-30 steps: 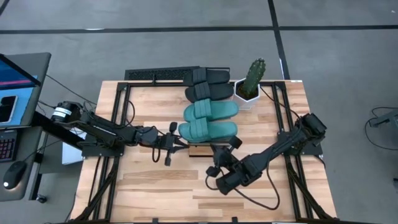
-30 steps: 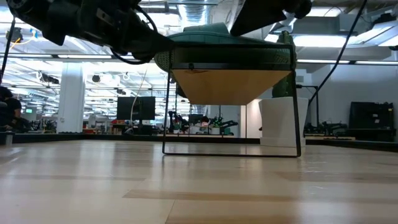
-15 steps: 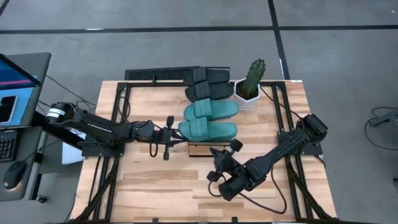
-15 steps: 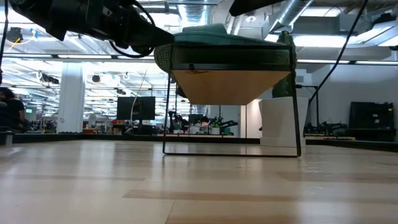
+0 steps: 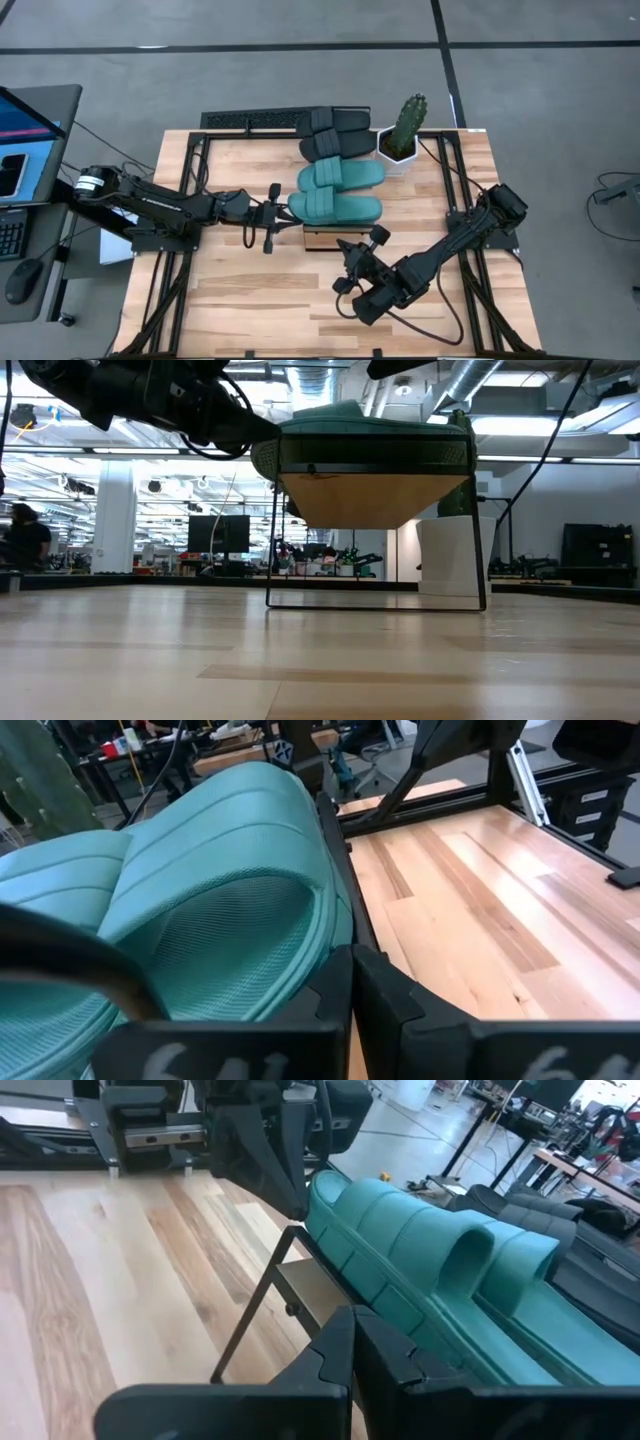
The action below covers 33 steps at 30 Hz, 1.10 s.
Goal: Pick and place slides into the shelf
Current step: Adjust the black and green slippers
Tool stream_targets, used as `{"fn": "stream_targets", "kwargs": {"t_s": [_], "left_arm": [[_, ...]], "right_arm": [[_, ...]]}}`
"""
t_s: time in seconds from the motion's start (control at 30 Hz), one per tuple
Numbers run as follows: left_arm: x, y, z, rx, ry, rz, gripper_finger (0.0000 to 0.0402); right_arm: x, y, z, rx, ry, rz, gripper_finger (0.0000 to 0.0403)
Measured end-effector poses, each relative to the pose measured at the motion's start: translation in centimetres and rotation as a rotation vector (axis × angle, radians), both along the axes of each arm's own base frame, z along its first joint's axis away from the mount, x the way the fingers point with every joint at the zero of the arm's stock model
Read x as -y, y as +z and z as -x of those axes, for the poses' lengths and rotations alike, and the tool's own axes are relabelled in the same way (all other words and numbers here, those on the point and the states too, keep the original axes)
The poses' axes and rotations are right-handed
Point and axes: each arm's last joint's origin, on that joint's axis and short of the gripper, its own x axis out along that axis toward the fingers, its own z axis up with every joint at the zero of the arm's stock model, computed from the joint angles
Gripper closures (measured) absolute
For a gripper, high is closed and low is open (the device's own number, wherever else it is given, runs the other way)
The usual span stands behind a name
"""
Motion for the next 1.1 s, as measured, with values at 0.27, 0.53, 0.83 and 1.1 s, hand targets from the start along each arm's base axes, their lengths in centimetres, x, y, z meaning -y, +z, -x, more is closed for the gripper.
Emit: {"fn": "stream_targets", "kwargs": {"t_s": [0.27, 0.53, 0.83, 1.1], "left_arm": [[-0.1, -0.1, 0.0, -0.014, 0.017, -0.006, 0.0401], [0.1, -0.3, 0.0, -0.03, -0.009, 0.04, 0.0402], [0.8, -0.2, 0.1, -0.025, -0.036, 0.062, 0.0401], [0.8, -0.2, 0.1, -0.024, -0.014, 0.053, 0.0402]], "right_arm": [[0.0, 0.0, 0.0, 0.002, 0.001, -0.003, 0.0403], [0.0, 0.0, 0.0, 0.001, 0.005, -0.012, 0.0403], [1.2, -0.4, 0.1, -0.047, -0.038, -0.024, 0.0403], [3.5, -0.8, 0.0, -0.081, -0.14, -0.044, 0.0403]]}}
